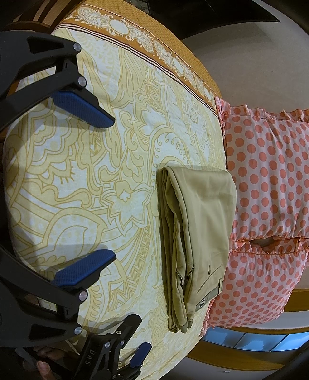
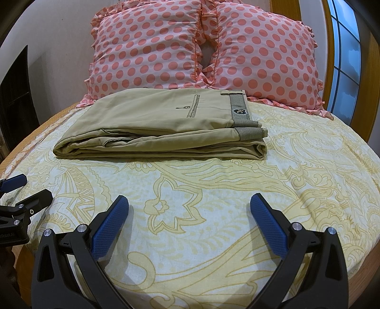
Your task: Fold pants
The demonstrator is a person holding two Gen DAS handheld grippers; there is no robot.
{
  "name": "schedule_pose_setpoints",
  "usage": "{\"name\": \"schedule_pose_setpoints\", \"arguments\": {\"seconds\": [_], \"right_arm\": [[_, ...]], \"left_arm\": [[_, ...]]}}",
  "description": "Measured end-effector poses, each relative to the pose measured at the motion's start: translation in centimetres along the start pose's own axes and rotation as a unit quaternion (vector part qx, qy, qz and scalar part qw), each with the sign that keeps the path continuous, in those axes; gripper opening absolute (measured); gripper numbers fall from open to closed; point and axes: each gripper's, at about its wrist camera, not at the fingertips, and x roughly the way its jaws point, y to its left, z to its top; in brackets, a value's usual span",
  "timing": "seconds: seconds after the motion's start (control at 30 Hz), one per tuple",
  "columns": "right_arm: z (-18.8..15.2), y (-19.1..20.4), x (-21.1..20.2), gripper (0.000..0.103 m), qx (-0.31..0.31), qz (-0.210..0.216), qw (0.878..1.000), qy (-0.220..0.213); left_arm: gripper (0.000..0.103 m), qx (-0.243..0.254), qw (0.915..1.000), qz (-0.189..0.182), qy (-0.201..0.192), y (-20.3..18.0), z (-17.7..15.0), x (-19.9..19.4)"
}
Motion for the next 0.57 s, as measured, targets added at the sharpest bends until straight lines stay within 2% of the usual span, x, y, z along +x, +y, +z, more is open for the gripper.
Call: {"name": "schedule_pose_setpoints", "arguments": {"seconds": [0.57], "right_arm": [[-0.02, 0.04, 0.07, 0.102, 0.0, 0.0, 1.0, 0.0]], "left_arm": [[0.101, 0.0, 1.0, 0.001, -0.002, -0.1, -0.02, -0.09]]}}
